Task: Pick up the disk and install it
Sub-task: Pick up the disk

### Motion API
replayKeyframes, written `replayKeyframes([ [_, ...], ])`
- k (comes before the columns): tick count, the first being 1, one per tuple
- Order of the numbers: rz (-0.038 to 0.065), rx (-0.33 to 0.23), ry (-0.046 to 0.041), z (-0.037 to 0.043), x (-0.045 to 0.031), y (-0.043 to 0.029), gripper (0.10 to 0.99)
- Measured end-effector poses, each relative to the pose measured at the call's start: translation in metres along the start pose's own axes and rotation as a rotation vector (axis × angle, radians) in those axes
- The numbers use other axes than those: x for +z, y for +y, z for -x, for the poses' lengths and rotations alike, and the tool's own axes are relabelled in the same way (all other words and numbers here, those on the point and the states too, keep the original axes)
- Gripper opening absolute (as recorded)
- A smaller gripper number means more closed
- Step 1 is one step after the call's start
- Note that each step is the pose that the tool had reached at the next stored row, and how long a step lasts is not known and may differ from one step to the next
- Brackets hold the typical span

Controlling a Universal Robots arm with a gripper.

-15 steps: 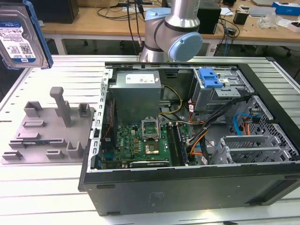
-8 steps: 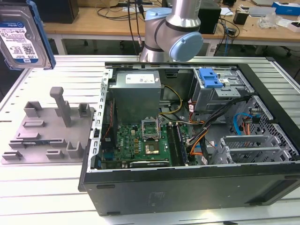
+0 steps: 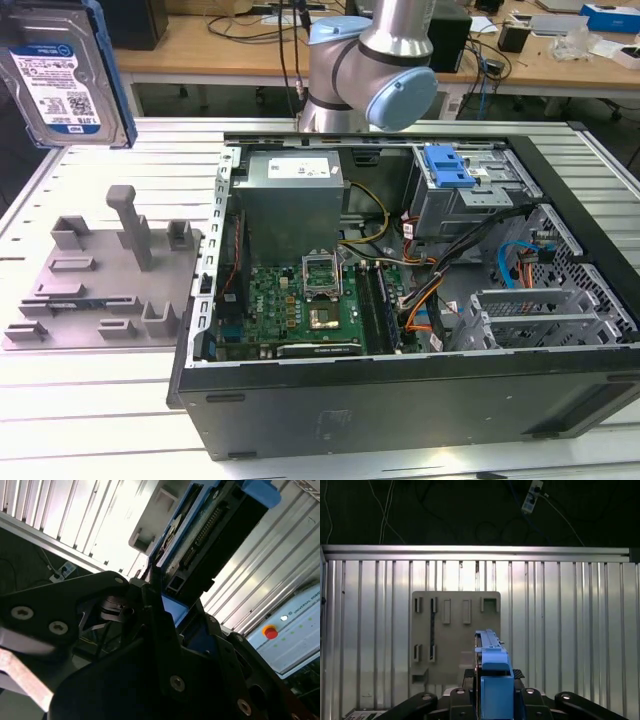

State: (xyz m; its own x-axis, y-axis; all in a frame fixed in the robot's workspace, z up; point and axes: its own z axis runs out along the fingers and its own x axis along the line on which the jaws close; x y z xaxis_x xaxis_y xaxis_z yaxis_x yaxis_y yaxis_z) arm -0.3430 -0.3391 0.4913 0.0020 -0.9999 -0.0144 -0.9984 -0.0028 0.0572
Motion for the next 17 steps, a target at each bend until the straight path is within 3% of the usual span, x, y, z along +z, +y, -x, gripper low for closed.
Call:
replayKeyframes([
  [1,0.008,0.000,0.0013,-0.0043,-0.0029,-0.0118,0.369],
  [2,0.011,0.000,0.0014,-0.0066,-0.0038,-0.0184,0.369],
  [5,0.014,0.000,0.0015,-0.0253,-0.0071,-0.0662,0.369],
  [6,0.015,0.000,0.0015,-0.0285,-0.0077,-0.0754,0.369],
  [9,0.015,0.000,0.0015,-0.0346,-0.0087,-0.0936,0.369],
  [13,0.015,0.000,0.0014,-0.0401,-0.0097,-0.1095,0.369],
  [15,0.015,0.000,0.0015,-0.0436,-0.0105,-0.1219,0.369],
  [17,0.015,0.000,0.0015,-0.0458,-0.0109,-0.1298,0.369],
])
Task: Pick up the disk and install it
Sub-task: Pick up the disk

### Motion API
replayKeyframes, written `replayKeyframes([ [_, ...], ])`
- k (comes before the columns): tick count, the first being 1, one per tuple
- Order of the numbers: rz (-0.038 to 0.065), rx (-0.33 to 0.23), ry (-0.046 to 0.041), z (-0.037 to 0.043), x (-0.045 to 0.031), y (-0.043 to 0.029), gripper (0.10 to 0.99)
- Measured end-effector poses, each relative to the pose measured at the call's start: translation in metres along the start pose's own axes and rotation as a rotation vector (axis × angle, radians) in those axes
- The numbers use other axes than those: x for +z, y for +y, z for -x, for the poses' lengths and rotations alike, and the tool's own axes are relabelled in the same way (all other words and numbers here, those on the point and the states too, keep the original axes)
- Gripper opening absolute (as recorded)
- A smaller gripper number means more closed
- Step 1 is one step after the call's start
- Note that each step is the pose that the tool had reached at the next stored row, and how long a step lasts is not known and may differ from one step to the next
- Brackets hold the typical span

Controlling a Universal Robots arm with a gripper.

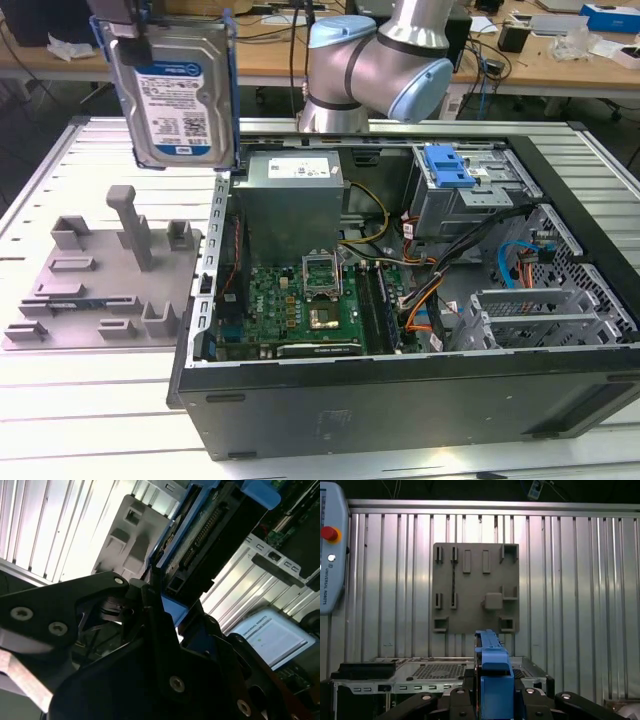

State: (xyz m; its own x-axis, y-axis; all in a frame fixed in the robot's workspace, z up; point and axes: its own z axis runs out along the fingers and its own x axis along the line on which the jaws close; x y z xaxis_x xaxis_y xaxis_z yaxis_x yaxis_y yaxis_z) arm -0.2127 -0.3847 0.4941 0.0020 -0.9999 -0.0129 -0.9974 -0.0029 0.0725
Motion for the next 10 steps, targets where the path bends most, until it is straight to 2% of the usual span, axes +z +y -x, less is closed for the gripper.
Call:
replayKeyframes([
  [4,0.000,0.000,-0.0001,-0.0074,-0.0011,-0.0213,0.369],
  [8,0.000,0.000,0.0000,-0.0142,-0.0013,-0.0306,0.369],
  [10,0.000,0.000,-0.0001,-0.0239,-0.0014,-0.0350,0.369],
])
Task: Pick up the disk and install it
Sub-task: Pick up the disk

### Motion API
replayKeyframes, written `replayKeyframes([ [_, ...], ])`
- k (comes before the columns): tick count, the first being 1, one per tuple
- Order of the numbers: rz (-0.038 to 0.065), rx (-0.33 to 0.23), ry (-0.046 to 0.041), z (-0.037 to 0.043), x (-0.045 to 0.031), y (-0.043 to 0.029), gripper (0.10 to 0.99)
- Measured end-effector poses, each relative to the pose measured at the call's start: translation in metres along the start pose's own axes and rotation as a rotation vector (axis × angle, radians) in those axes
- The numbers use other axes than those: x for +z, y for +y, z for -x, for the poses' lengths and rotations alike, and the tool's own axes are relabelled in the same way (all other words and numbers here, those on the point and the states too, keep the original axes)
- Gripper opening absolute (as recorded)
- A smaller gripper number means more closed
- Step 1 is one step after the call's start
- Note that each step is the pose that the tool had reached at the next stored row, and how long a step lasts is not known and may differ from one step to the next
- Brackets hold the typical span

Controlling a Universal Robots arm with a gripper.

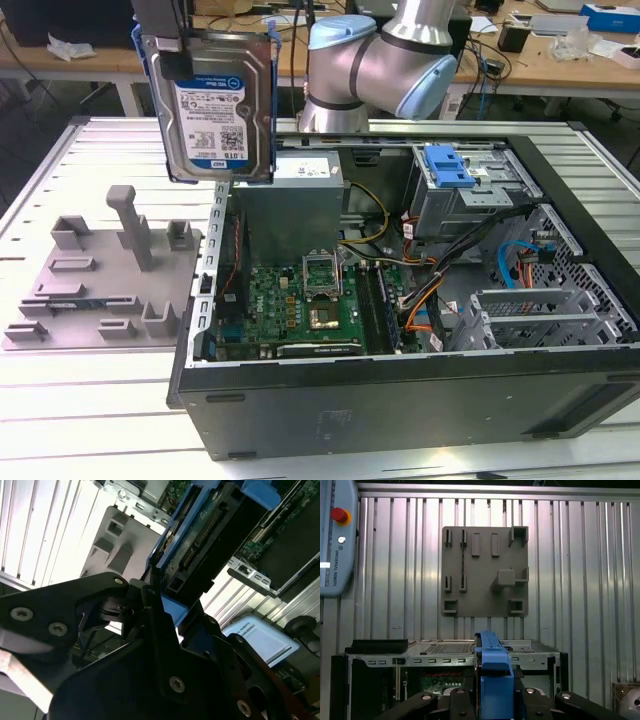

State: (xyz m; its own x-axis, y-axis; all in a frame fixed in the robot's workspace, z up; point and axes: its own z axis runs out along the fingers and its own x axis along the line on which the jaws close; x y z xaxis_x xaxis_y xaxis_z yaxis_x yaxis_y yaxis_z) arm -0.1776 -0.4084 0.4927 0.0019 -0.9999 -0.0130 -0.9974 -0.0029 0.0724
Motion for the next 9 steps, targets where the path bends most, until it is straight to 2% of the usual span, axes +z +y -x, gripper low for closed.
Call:
replayKeyframes([
  [9,0.000,0.000,0.0001,-0.0290,0.0004,-0.0068,0.369],
])
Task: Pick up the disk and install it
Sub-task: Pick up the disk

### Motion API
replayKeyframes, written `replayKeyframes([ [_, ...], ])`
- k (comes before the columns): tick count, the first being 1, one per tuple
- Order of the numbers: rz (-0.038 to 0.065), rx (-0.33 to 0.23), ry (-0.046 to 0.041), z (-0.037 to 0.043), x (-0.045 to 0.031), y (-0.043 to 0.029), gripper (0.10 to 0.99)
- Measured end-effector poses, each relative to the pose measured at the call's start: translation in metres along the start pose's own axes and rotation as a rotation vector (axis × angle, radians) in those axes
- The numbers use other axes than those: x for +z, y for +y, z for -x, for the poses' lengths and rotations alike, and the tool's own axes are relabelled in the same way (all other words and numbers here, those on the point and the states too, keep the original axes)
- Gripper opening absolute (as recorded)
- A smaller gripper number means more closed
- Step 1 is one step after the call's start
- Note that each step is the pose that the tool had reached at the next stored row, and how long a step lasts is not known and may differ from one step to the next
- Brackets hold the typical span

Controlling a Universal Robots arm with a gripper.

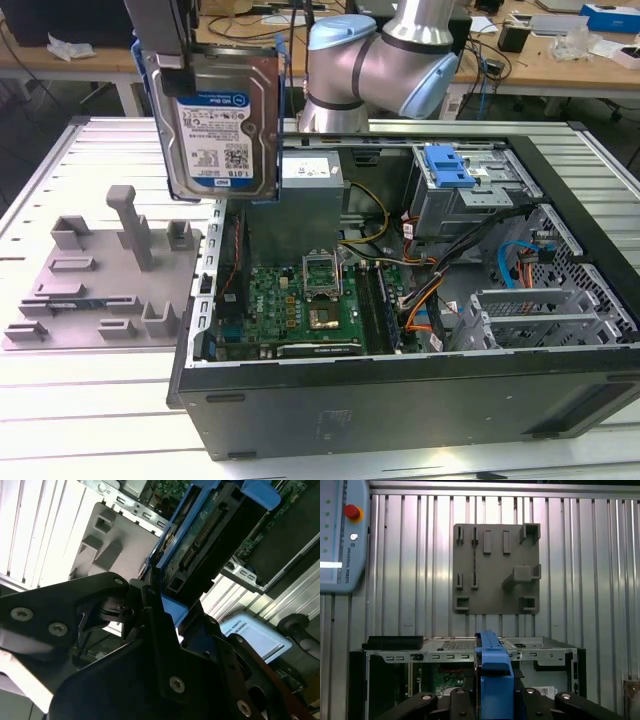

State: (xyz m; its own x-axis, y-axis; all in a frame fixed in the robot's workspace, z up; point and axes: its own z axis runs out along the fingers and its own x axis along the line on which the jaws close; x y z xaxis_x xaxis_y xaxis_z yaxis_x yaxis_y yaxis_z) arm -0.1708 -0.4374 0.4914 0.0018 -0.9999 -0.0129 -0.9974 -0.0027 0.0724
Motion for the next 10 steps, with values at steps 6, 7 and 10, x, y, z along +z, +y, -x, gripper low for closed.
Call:
replayKeyframes([
  [6,0.000,0.000,0.0001,-0.0196,-0.0011,-0.0241,0.369],
  [7,0.000,0.000,0.0000,-0.0211,-0.0013,-0.0290,0.369],
  [10,0.000,0.000,-0.0002,-0.0254,-0.0020,-0.0435,0.369],
])
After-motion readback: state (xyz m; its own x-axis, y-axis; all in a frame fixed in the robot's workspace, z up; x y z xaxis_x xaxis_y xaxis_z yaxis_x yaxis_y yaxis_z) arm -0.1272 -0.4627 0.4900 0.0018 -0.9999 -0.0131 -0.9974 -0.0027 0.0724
